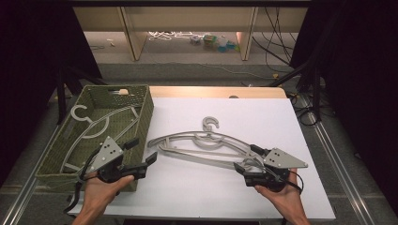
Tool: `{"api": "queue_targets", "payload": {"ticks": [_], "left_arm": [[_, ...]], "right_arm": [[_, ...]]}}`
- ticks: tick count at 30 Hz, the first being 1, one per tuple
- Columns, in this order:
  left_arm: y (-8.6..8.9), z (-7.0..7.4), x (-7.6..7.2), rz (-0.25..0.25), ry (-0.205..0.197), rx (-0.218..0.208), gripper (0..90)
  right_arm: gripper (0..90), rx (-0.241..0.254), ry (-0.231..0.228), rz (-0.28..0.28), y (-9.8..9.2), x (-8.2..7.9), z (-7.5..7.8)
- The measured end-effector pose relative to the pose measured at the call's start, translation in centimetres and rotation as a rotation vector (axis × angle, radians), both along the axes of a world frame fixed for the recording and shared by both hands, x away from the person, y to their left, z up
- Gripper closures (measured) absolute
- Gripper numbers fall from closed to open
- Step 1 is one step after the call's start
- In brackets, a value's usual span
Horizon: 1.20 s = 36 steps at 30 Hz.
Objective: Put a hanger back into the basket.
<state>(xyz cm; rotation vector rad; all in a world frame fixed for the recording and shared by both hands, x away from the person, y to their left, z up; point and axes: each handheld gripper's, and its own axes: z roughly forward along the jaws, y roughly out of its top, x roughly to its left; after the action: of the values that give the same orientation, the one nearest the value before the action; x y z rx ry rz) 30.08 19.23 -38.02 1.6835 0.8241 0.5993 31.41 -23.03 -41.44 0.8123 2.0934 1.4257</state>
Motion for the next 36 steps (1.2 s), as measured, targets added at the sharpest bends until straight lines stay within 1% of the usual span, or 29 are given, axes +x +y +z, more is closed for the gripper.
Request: {"api": "queue_targets", "payload": {"ticks": [2,6,8,10,11,12,13,14,15,16,17,18,19,20,21,23,25,26,27,28,29,30,31,32,33,34,35,36], "left_arm": [[-0.2,-0.2,-0.1,0.003,-0.005,-0.012,21.8],[-0.9,-0.8,-0.3,-0.009,-0.019,-0.007,21.9],[-1.2,-1.4,-0.3,-0.020,0.004,-0.033,22.0],[-1.3,-1.9,-0.3,-0.026,0.003,-0.037,22.3],[-1.3,-2.1,-0.3,-0.018,0.008,-0.031,22.3],[-1.3,-2.4,-0.3,-0.011,0.007,-0.056,22.3],[-1.3,-2.6,-0.3,-0.012,0.014,-0.081,22.4],[-1.2,-2.8,-0.2,-0.017,0.024,-0.083,22.5],[-1.3,-3.2,-0.2,-0.010,0.020,-0.070,22.4],[-1.4,-3.3,-0.2,-0.009,0.016,-0.053,22.5],[-1.5,-3.4,-0.2,-0.015,0.019,-0.053,22.5],[-1.6,-3.5,-0.3,-0.024,0.024,-0.056,22.5],[-1.7,-3.6,-0.2,-0.028,0.019,-0.059,22.5],[-1.7,-3.6,-0.3,-0.024,0.017,-0.047,22.5],[-1.7,-3.6,-0.4,-0.031,0.017,-0.043,22.5],[-1.7,-3.7,-0.4,-0.033,0.017,-0.043,22.4],[-1.7,-3.7,-0.5,-0.032,0.011,-0.039,22.4],[-1.7,-3.7,-0.4,-0.031,0.012,-0.034,22.3],[-1.7,-3.8,-0.4,-0.032,0.012,-0.028,22.1],[-1.7,-3.9,-0.4,-0.031,0.015,-0.021,21.8],[-1.7,-3.9,-0.4,-0.035,0.018,-0.018,21.4],[-1.8,-4.1,-0.4,-0.039,0.020,-0.034,21.2],[-1.8,-4.1,-0.5,-0.037,0.022,-0.022,21.1],[-1.9,-4.2,-0.5,-0.043,0.019,-0.022,20.8],[-1.9,-4.2,-0.6,-0.045,0.017,-0.018,20.5],[-1.9,-4.2,-0.7,-0.046,0.020,-0.021,20.4],[-1.9,-4.2,-0.6,-0.055,0.014,-0.035,20.1],[-1.9,-4.2,-0.8,-0.050,0.016,-0.024,19.6]], "right_arm": [[18.6,0.001,-0.005,-0.010,-0.1,0.0,0.0],[18.2,0.009,-0.001,-0.010,-0.1,-0.1,-0.1],[18.1,0.011,-0.001,-0.013,-0.2,-0.1,-0.2],[17.9,0.011,0.006,-0.011,-0.3,-0.1,-0.2],[17.8,0.008,0.007,-0.014,-0.3,-0.1,-0.2],[17.8,0.012,0.004,-0.017,-0.4,-0.2,-0.3],[17.7,0.013,0.006,-0.021,-0.4,-0.2,-0.3],[17.5,0.021,0.001,-0.022,-0.4,-0.2,-0.3],[17.4,0.011,0.005,-0.024,-0.5,-0.2,-0.2],[17.4,0.013,-0.005,-0.026,-0.5,-0.2,-0.2],[17.4,0.017,-0.018,-0.031,-0.5,-0.2,-0.3],[17.4,0.012,-0.003,-0.025,-0.5,-0.3,-0.3],[17.4,0.010,0.009,-0.021,-0.5,-0.3,-0.3],[17.4,0.010,0.009,-0.022,-0.5,-0.3,-0.3],[17.4,0.008,0.008,-0.026,-0.5,-0.3,-0.2],[17.4,0.007,-0.013,-0.026,-0.5,-0.2,-0.2],[17.4,0.016,-0.004,-0.023,-0.4,-0.1,-0.3],[17.4,0.011,0.002,-0.023,-0.4,-0.1,-0.3],[17.4,0.004,-0.020,-0.023,-0.4,0.1,-0.3],[17.4,0.018,0.003,-0.014,-0.3,0.1,-0.4],[17.4,0.007,0.012,-0.008,-0.4,0.1,-0.4],[17.4,0.005,0.006,-0.019,-0.4,0.2,-0.4],[17.4,0.014,0.006,-0.017,-0.4,0.4,-0.4],[17.4,0.004,0.002,-0.022,-0.5,0.6,-0.4],[17.4,0.003,-0.014,-0.018,-0.5,1.0,-0.4],[17.3,-0.007,-0.017,-0.032,-0.5,1.3,-0.2],[17.0,-0.017,-0.022,-0.030,-0.6,1.6,-0.1],[16.2,-0.028,-0.009,-0.030,-0.6,1.9,0.0]]}}
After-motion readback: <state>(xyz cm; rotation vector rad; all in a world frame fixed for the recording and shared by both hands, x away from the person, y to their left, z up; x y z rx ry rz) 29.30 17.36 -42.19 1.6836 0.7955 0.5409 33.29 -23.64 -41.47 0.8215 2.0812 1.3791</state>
